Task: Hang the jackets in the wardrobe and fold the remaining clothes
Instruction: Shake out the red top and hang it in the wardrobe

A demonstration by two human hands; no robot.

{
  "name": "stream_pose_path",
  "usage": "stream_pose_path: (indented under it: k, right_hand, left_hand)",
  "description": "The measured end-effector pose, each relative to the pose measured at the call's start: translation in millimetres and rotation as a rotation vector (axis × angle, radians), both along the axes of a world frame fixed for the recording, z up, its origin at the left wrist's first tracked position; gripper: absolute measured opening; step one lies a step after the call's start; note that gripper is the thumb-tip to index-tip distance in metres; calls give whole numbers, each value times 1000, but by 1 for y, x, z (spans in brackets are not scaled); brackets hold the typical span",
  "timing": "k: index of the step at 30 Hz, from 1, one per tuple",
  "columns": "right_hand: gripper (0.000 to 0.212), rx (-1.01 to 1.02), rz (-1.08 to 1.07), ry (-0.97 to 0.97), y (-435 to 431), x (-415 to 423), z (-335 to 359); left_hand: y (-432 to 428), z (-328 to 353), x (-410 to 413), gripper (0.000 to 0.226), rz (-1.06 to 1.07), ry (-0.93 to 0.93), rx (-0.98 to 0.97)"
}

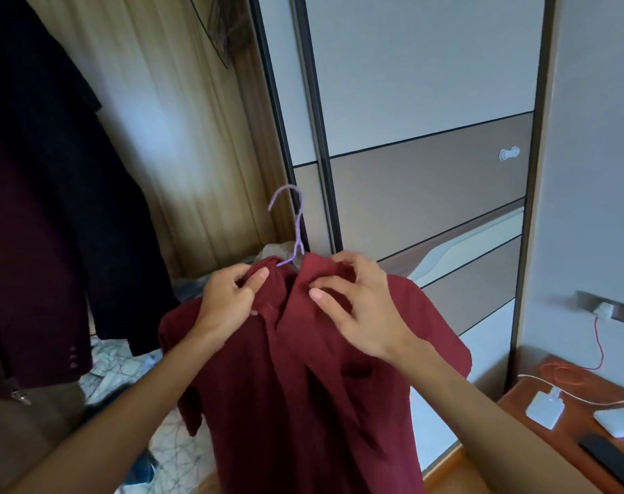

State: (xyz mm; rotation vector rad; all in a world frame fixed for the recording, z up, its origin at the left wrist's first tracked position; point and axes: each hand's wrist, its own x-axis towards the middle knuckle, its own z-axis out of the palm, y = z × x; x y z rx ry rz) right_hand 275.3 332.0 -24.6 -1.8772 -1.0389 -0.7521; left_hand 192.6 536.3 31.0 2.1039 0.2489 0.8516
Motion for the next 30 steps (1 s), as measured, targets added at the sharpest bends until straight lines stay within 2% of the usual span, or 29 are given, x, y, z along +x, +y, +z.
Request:
stream_pose_path:
  k: [3, 5, 7, 10, 13, 17, 21, 25, 30]
  right_hand:
    - [37, 43, -51, 48, -21, 23, 18]
    - [40, -54, -142, 51, -34, 43, 29]
    - [34, -139, -127, 112, -44, 54, 42]
    - [34, -154, 9, 222, -44, 56, 60]
    - [26, -104, 142, 313, -26, 47, 79]
    - [34, -67, 215, 390, -1, 45, 113]
    - [34, -107, 267, 393, 24, 48, 150]
    - [36, 31, 164, 368, 52, 61, 181]
    - [40, 264, 78, 335, 96, 83, 220]
  left_hand:
    - [19, 13, -6, 21, -4, -107, -116]
    - [31, 22, -9, 21, -11, -143, -162]
    - [42, 30, -9, 19, -22, -171, -170]
    - [51, 39, -4, 15, -47, -195, -105]
    - [57, 46, 8, 13, -40, -169, 57]
    - [70, 63, 20, 16, 43, -173, 132]
    - [83, 91, 28, 15, 78, -197, 190]
    - [99, 130, 43, 16, 121, -229, 173]
    - [134, 165, 65, 25, 286, -305, 217]
